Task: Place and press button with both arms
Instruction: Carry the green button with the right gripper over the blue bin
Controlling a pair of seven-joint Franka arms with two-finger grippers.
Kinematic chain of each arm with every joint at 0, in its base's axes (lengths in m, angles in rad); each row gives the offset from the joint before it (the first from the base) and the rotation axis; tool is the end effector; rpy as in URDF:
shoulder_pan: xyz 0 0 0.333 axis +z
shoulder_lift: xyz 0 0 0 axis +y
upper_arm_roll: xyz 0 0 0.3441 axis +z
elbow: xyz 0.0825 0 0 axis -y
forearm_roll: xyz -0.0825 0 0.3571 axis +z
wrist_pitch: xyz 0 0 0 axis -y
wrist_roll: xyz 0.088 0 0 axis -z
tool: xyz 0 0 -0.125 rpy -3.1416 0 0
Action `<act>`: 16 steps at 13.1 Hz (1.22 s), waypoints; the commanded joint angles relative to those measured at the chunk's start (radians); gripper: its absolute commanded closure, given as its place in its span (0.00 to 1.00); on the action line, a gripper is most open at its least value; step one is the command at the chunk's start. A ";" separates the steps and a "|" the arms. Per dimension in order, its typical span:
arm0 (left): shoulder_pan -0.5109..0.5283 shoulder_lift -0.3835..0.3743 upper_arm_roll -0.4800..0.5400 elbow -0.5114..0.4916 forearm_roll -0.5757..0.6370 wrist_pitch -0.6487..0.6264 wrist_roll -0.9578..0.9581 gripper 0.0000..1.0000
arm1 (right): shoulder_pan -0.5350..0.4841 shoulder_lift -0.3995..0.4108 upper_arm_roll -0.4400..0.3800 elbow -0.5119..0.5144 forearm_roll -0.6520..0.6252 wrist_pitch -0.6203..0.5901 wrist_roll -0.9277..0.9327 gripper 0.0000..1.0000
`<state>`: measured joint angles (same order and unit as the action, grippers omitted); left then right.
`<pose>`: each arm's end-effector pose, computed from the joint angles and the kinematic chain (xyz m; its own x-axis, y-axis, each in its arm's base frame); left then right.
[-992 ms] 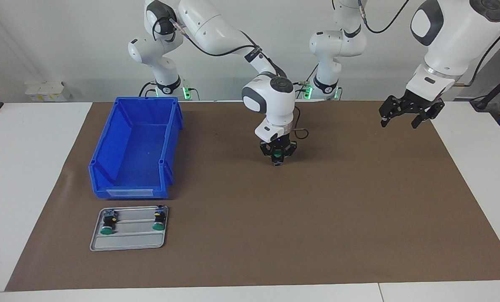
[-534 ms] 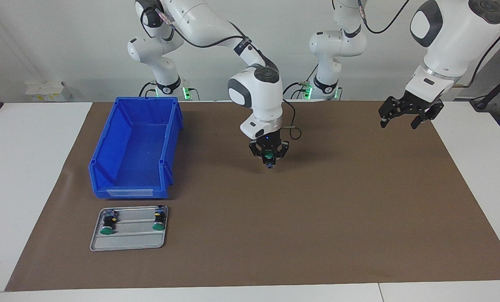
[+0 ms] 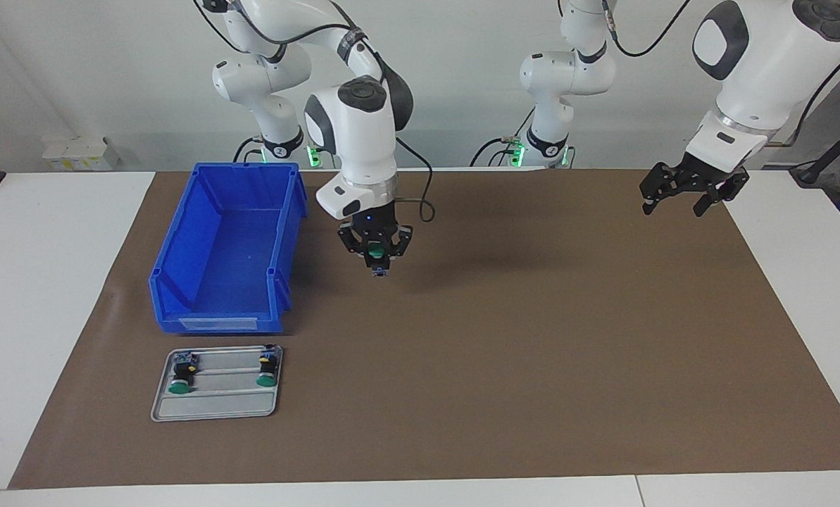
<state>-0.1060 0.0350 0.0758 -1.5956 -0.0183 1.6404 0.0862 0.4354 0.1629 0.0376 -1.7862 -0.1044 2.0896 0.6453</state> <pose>0.5447 -0.0194 0.6109 0.9933 -0.1149 0.0112 -0.1151 -0.9932 0.0147 0.5416 0.2681 0.4928 0.9782 -0.1266 0.1648 -0.1266 -0.9919 -0.0104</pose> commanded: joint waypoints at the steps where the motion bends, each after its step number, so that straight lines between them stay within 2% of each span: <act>1: 0.011 -0.030 -0.008 -0.035 0.014 0.010 -0.002 0.01 | -0.082 -0.109 0.010 -0.067 -0.011 -0.066 -0.137 1.00; 3: 0.011 -0.030 -0.008 -0.035 0.014 0.010 -0.002 0.01 | -0.162 -0.153 0.010 -0.106 0.003 -0.082 -0.313 1.00; 7: 0.011 -0.030 -0.008 -0.035 0.014 0.010 -0.002 0.01 | -0.318 -0.160 0.010 -0.145 0.008 -0.066 -0.623 1.00; 10: 0.011 -0.030 -0.008 -0.035 0.014 0.010 -0.002 0.01 | -0.430 -0.148 0.010 -0.224 0.061 0.039 -0.850 1.00; 16: 0.011 -0.030 -0.008 -0.035 0.014 0.010 -0.002 0.01 | -0.501 -0.027 0.010 -0.260 0.066 0.153 -1.053 1.00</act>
<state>-0.1053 0.0344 0.0758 -1.5963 -0.0183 1.6403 0.0862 -0.0426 0.1101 0.0344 -2.0417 -0.0596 2.2115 -0.3479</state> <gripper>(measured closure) 0.009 0.634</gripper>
